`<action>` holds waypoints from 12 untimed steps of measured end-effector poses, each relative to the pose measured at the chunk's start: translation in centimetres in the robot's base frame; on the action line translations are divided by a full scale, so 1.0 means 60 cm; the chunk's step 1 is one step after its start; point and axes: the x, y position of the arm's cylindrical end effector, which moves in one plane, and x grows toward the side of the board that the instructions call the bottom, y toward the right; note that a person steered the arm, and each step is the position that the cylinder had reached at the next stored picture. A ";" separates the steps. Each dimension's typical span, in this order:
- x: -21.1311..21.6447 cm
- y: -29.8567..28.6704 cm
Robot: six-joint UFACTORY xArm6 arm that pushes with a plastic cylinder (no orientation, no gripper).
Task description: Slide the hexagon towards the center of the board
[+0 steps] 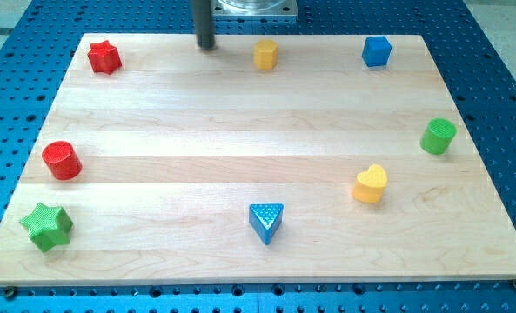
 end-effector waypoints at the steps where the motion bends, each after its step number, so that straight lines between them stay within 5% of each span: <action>1: -0.002 0.120; 2: 0.052 0.168; 3: 0.184 0.105; 4: 0.224 0.025; 8: 0.013 0.079; 10: 0.029 0.019; 12: 0.206 0.016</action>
